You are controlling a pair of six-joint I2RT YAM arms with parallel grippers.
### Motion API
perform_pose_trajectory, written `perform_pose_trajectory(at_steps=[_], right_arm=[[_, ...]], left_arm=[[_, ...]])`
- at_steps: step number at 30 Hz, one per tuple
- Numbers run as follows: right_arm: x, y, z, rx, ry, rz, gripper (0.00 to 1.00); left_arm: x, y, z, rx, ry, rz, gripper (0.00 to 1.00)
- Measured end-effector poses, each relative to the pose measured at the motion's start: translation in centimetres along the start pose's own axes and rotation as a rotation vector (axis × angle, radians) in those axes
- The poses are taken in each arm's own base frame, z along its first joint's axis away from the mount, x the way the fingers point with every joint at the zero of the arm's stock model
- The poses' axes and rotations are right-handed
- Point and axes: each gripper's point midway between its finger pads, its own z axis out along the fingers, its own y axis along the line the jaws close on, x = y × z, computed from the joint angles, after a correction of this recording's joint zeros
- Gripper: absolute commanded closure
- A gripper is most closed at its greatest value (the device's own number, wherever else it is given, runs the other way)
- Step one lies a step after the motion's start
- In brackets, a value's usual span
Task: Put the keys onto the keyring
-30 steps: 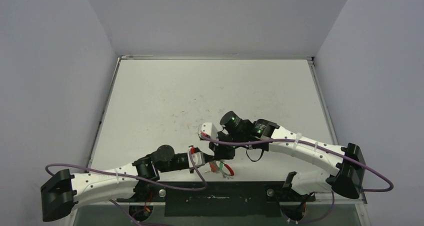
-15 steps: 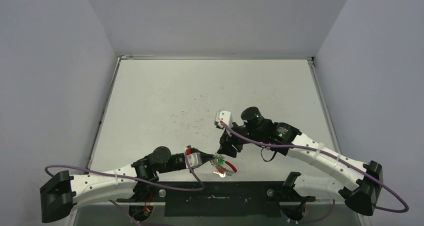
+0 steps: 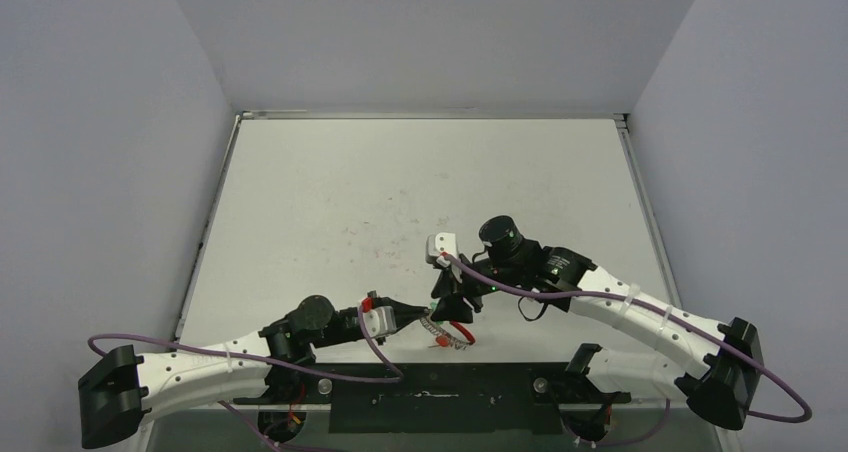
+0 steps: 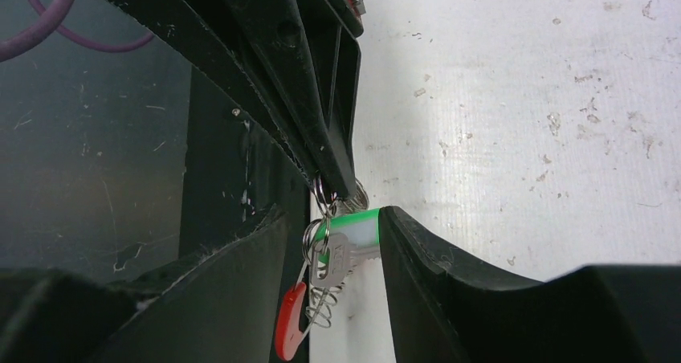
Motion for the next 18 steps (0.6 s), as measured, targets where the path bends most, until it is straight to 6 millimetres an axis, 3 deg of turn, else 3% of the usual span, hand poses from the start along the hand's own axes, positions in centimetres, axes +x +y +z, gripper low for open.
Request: perform_pose_trajectory(at_steps=[3, 11, 13, 14, 16, 18], right_arm=[[0.1, 0.0, 0.4, -0.016, 0.001, 0.004, 0.6], [0.5, -0.2, 1.4, -0.048, 0.013, 0.019, 0.97], [0.6, -0.1, 1.5, -0.057, 0.018, 0.022, 1.0], [0.6, -0.1, 1.5, -0.059, 0.018, 0.021, 1.0], [0.6, 0.0, 1.5, -0.061, 0.018, 0.019, 1.0], [0.7, 0.0, 1.5, -0.061, 0.019, 0.021, 1.0]], left_arm=[[-0.1, 0.0, 0.0, 0.0, -0.003, 0.001, 1.0], [0.1, 0.0, 0.0, -0.003, 0.004, 0.0, 1.0], [0.3, 0.0, -0.1, -0.003, 0.011, -0.003, 1.0], [0.4, 0.0, -0.1, -0.004, 0.012, -0.004, 0.98], [0.3, 0.1, -0.1, -0.006, 0.011, -0.006, 0.8], [0.3, 0.1, -0.2, -0.01, 0.014, -0.004, 0.71]])
